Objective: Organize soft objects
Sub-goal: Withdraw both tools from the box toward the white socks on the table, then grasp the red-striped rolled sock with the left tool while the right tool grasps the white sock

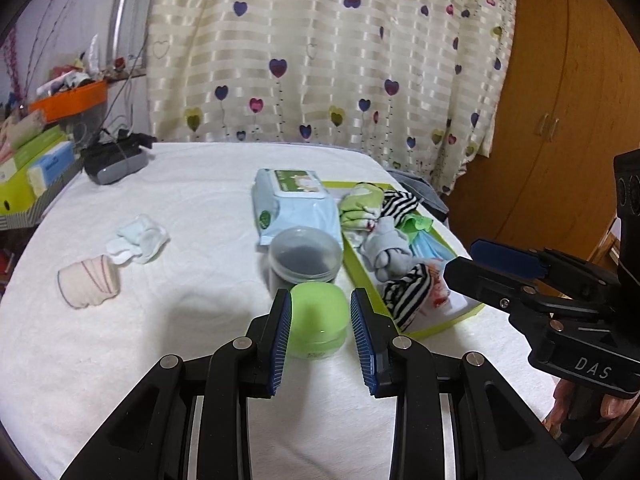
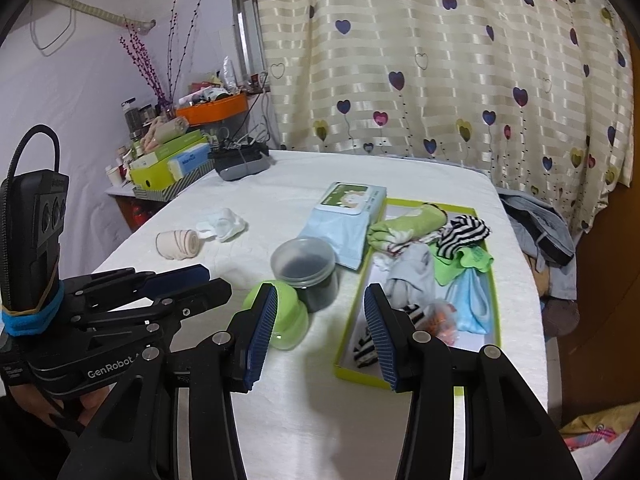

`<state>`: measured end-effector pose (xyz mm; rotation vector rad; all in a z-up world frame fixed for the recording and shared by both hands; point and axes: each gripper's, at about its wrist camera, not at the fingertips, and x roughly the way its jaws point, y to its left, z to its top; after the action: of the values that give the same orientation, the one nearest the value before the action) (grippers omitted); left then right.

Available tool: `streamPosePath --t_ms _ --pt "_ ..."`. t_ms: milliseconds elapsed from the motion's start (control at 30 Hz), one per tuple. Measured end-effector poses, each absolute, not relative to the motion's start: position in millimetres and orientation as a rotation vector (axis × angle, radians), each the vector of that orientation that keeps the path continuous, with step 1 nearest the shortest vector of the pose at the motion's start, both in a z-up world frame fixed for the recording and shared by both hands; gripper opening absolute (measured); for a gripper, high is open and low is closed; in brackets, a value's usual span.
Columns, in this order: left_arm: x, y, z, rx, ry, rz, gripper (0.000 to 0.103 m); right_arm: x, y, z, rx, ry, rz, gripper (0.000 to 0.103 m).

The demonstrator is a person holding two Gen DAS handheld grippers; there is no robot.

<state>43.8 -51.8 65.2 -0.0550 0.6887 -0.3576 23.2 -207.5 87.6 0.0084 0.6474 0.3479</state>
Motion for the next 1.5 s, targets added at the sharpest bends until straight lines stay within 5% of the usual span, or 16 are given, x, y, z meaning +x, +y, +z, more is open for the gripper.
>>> streamPosePath --t_ms 833,1033,1167,1500 --pt "65 6 50 -0.112 0.710 -0.244 0.030 49 -159 83 -0.027 0.674 0.450 0.047" --pt "65 22 50 -0.126 0.698 -0.222 0.043 55 -144 82 -0.048 0.677 0.483 0.047" --pt "64 33 49 -0.125 0.699 -0.195 0.043 60 -133 80 -0.055 0.688 0.510 0.060" --pt "66 59 46 -0.141 0.697 -0.143 0.043 72 -101 75 -0.090 0.709 0.578 0.060"
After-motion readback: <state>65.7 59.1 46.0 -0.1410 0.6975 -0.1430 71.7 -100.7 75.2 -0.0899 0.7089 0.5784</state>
